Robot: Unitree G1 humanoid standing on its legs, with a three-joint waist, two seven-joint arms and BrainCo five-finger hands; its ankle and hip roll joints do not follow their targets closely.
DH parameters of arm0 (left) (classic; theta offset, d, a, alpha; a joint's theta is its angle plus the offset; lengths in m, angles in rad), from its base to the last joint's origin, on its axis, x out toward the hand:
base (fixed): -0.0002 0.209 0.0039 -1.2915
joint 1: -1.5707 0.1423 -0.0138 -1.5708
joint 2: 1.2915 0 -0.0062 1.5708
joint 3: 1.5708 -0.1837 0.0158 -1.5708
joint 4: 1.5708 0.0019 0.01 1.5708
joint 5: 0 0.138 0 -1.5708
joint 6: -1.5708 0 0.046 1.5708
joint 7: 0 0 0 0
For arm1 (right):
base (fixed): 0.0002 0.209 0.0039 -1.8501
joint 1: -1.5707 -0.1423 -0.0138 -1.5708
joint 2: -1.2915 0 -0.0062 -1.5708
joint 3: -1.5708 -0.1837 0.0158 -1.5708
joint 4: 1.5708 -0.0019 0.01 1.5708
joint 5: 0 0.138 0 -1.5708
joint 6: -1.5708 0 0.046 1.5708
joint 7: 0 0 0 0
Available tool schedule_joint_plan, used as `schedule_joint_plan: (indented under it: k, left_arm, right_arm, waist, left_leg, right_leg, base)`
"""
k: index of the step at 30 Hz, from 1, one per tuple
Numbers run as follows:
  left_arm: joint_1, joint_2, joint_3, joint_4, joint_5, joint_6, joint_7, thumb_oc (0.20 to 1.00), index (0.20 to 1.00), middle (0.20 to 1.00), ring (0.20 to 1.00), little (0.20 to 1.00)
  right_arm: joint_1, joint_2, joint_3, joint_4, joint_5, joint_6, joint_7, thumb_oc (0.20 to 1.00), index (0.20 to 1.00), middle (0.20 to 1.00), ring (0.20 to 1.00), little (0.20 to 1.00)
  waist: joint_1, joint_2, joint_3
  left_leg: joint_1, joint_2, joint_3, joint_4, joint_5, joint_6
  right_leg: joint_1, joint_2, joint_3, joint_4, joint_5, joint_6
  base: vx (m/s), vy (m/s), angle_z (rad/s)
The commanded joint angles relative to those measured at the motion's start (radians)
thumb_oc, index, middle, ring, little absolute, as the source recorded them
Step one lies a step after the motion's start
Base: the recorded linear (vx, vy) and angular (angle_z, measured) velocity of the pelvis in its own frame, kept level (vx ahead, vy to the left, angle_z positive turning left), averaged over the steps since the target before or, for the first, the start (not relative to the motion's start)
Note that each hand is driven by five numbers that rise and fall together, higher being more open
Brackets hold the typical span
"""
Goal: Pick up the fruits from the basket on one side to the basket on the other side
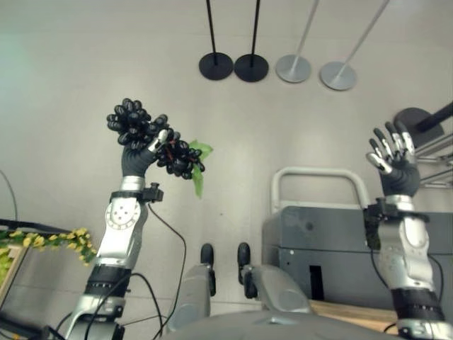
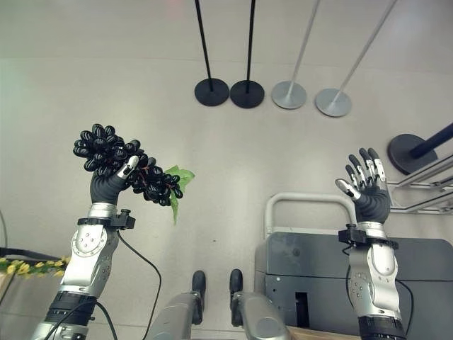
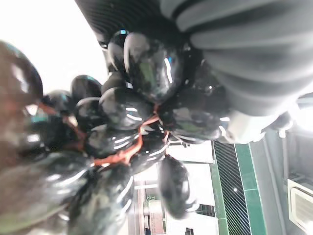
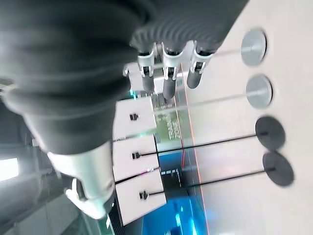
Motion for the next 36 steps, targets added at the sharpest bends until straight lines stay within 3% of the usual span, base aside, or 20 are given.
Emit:
schedule_joint_plan:
  k: [1,4,9,12,15,18,20,23,25,26,27,30,34,36]
  left_arm:
    - [-0.022,0.061,0.086,-0.126,0.008,-0.084,0.01,0.2,0.2,0.2,0.2,0.2]
    - [-0.026,0.07,0.09,-0.129,-0.007,-0.085,0.011,0.2,0.2,0.2,0.2,0.2]
    - [-0.042,0.076,0.081,-0.123,-0.01,-0.092,0.015,0.2,0.2,0.2,0.2,0.2]
    - [-0.009,0.1,0.122,-0.139,-0.026,-0.097,0.017,0.2,0.2,0.2,0.2,0.2]
    - [0.004,0.106,0.137,-0.149,-0.024,-0.097,0.025,0.2,0.2,0.2,0.2,0.2]
    - [0.011,0.118,0.141,-0.16,0.009,-0.091,0.034,0.2,0.2,0.2,0.2,0.2]
    - [0.01,0.119,0.142,-0.161,0.006,-0.089,0.028,0.2,0.2,0.2,0.2,0.2]
    - [0.012,0.127,0.142,-0.158,0.019,-0.09,0.033,0.2,0.2,0.2,0.2,0.2]
    - [0.021,0.123,0.154,-0.159,0.023,-0.087,0.038,0.2,0.2,0.2,0.2,0.2]
    - [0.023,0.122,0.157,-0.157,0.028,-0.085,0.032,0.2,0.2,0.2,0.2,0.2]
    - [0.018,0.121,0.157,-0.151,0.031,-0.087,0.03,0.2,0.2,0.2,0.2,0.2]
    - [0.0,0.103,0.146,-0.139,0.036,-0.084,0.026,0.2,0.2,0.2,0.2,0.2]
    - [-0.012,0.073,0.122,-0.135,0.04,-0.082,0.023,0.2,0.2,0.2,0.2,0.2]
    - [-0.013,0.062,0.12,-0.139,0.052,-0.083,0.023,0.2,0.2,0.2,0.2,0.2]
  right_arm:
    - [0.007,-0.003,-0.054,-0.053,0.033,-0.08,-0.016,1.0,1.0,1.0,1.0,1.0]
    - [0.012,-0.002,-0.059,-0.055,0.042,-0.081,-0.015,1.0,1.0,1.0,1.0,1.0]
    - [0.003,0.018,-0.058,-0.033,0.04,-0.08,-0.03,1.0,1.0,1.0,1.0,1.0]
    - [-0.011,0.036,-0.039,0.002,0.02,-0.063,-0.043,1.0,1.0,1.0,1.0,1.0]
    - [-0.019,0.047,-0.035,0.017,0.036,-0.06,-0.043,1.0,1.0,1.0,1.0,1.0]
    - [-0.02,0.061,-0.05,0.033,0.039,-0.061,-0.059,1.0,1.0,1.0,1.0,1.0]
    - [-0.012,0.069,-0.058,0.034,0.035,-0.058,-0.063,1.0,1.0,1.0,1.0,1.0]
    - [-0.009,0.079,-0.045,0.051,0.015,-0.057,-0.066,1.0,1.0,1.0,1.0,1.0]
    - [-0.004,0.086,-0.023,0.051,0.005,-0.051,-0.061,1.0,1.0,1.0,1.0,1.0]
    - [0.006,0.086,-0.02,0.056,-0.003,-0.043,-0.051,1.0,1.0,1.0,1.0,1.0]
    - [0.02,0.086,-0.015,0.059,-0.002,-0.039,-0.039,1.0,1.0,1.0,1.0,1.0]
    - [0.063,0.09,-0.01,0.06,0.007,-0.035,0.0,1.0,1.0,1.0,1.0,1.0]
    - [0.091,0.09,-0.006,0.061,0.005,-0.038,0.017,1.0,1.0,1.0,1.0,1.0]
    - [0.101,0.09,-0.015,0.057,-0.001,-0.038,0.017,1.0,1.0,1.0,1.0,1.0]
  waist:
    - [-0.005,-0.004,-0.02]
    - [0.0,0.001,-0.007]
    - [0.009,-0.001,0.012]
    - [0.047,-0.03,0.012]
    - [0.064,-0.04,0.005]
    - [0.08,-0.051,-0.008]
    - [0.082,-0.051,-0.022]
    - [0.079,-0.04,-0.032]
    - [0.088,-0.027,-0.034]
    - [0.088,-0.02,-0.035]
    - [0.082,-0.017,-0.041]
    - [0.068,-0.018,-0.059]
    - [0.049,-0.023,-0.069]
    - [0.054,-0.025,-0.071]
  left_leg:
    - [0.069,0.072,-0.061,-0.157,0.041,-0.002]
    - [0.071,0.073,-0.093,-0.169,0.047,-0.012]
    - [0.069,0.034,-0.06,-0.157,0.017,-0.011]
    - [0.045,-0.011,-0.042,-0.06,-0.053,0.007]
    - [0.042,-0.024,-0.034,-0.038,-0.082,0.019]
    - [0.03,-0.074,-0.044,-0.006,-0.113,0.041]
    - [0.021,-0.109,-0.06,0.002,-0.121,0.055]
    - [0.025,-0.154,-0.086,-0.019,-0.113,0.081]
    - [0.038,-0.165,-0.085,-0.047,-0.095,0.094]
    - [0.051,-0.172,-0.095,-0.066,-0.092,0.1]
    - [0.065,-0.184,-0.105,-0.096,-0.079,0.105]
    - [0.102,-0.218,-0.146,-0.155,-0.046,0.111]
    - [0.133,-0.251,-0.2,-0.186,-0.028,0.118]
    - [0.134,-0.257,-0.218,-0.205,-0.008,0.107]
  right_leg:
    - [0.034,-0.071,0.073,0.106,-0.116,0.201]
    - [0.025,-0.089,0.071,0.153,-0.128,0.208]
    - [0.021,-0.138,0.061,0.165,-0.109,0.233]
    - [0.042,-0.191,0.082,0.088,-0.041,0.272]
    - [0.062,-0.219,0.079,0.044,-0.013,0.29]
    - [0.083,-0.272,0.076,0.028,0.039,0.316]
    - [0.088,-0.301,0.077,0.031,0.063,0.318]
    - [0.072,-0.308,0.114,0.062,0.104,0.3]
    - [0.056,-0.286,0.102,0.115,0.07,0.278]
    - [0.057,-0.253,0.115,0.148,0.029,0.269]
    - [0.056,-0.202,0.135,0.162,-0.019,0.256]
    - [0.026,-0.068,0.164,0.198,-0.081,0.226]
    - [0.028,0.005,0.198,0.165,-0.101,0.196]
    - [0.046,0.004,0.199,0.138,-0.097,0.196]
  base:
    - [0.08,0.131,0.25]
    - [0.03,0.176,0.05]
    - [-0.02,0.213,0.18]
    - [0.02,0.26,0.07]
    - [0.02,0.218,0.01]
    - [0.03,0.286,0.14]
    - [0.06,0.289,0.35]
    - [0.06,0.338,0.41]
    - [0.03,0.352,0.18]
    - [0.06,0.3,0.04]
    - [0.07,0.246,-0.01]
    - [0.09,0.154,0.29]
    - [0.09,0.027,0.56]
    - [0.01,-0.056,0.64]
